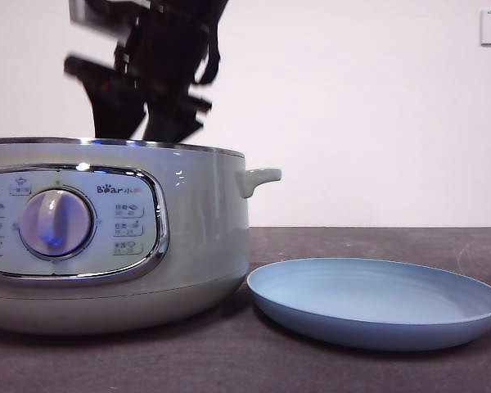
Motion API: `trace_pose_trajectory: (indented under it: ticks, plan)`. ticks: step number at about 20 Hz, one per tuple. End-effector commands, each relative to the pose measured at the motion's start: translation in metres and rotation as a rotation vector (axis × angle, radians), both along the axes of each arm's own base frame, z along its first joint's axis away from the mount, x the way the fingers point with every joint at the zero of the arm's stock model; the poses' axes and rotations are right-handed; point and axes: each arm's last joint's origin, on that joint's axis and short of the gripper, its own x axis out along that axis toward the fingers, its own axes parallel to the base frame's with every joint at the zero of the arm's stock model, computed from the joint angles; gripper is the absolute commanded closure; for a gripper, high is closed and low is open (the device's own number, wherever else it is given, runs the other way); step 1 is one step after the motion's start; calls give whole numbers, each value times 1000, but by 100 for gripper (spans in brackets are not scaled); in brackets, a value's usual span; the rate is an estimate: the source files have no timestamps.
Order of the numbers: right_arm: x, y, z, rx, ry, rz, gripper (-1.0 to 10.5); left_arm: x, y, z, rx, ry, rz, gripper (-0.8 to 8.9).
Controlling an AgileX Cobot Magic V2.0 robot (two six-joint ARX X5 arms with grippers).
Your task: Take the potato out from the steamer,put the potato on the plate,close the lid
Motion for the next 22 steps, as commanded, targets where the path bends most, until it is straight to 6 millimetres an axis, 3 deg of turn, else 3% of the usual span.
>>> trace_pose_trajectory:
  ticks: [1, 3, 6, 9, 11, 13, 18, 22]
  plan:
    - [-7, -10, 49, 89, -89, 4, 956, -5, 3, 9, -53, -78, 3, 822]
    - [-16, -34, 98, 183, -171, -16, 956, -2, 1, 13, -69, -112, 3, 822]
    - [-29, -92, 157, 272, -270, -95, 956, 10, -5, 19, -55, -138, -4, 822]
    - [-39, -141, 183, 225, -329, -241, 956, 26, -14, 22, -49, -133, -12, 822]
    - [-43, -177, 191, 172, -299, -356, 956, 40, -22, 24, -34, -123, -46, 822]
    - [-44, -198, 190, 136, -238, -438, 956, 51, -30, 25, -33, -111, -87, 822]
    - [-40, -232, 178, 32, -98, -582, 956, 76, -46, 25, -28, -86, -178, 822]
    - [-30, -243, 164, 83, 21, -582, 957, 101, -63, 22, -25, -52, -273, 822]
